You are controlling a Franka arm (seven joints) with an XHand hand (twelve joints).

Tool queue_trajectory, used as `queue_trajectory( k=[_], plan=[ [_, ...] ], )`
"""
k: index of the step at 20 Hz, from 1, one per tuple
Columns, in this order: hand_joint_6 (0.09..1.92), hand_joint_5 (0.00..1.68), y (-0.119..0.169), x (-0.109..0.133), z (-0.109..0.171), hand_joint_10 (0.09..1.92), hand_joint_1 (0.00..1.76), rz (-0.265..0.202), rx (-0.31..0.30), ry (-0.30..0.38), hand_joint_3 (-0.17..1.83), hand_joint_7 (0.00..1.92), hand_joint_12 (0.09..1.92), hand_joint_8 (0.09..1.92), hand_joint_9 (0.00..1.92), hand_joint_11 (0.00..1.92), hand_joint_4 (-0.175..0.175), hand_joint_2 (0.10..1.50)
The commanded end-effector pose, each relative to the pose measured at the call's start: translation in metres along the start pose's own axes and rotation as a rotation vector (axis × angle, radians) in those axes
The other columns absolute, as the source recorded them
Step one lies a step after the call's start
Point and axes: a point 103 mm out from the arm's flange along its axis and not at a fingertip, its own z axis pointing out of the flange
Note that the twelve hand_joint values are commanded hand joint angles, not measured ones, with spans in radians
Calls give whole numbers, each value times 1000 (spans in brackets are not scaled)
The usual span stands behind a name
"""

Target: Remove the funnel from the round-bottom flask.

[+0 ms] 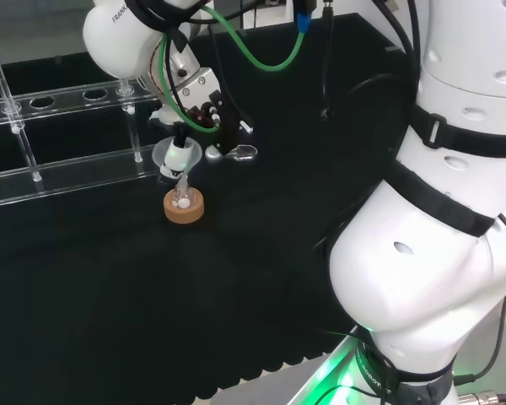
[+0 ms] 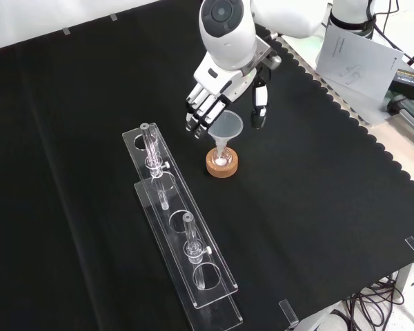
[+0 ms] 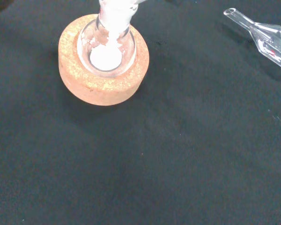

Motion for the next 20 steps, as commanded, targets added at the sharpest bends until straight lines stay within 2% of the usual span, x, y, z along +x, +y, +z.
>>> queue_trajectory(
  k=[1,7,12,20],
  plan=[
    [87,24,6,0,3,856,603,6,3,-11,166,34,1518,87,20,171,-8,722],
    [87,59,11,0,9,869,602,9,18,-23,169,82,1511,108,61,189,-10,731],
    [87,87,14,1,13,847,605,11,25,-38,169,5,1495,394,112,219,-10,733],
    [87,122,19,-1,17,808,618,28,23,-67,185,0,1475,531,187,242,-13,752]
  ],
)
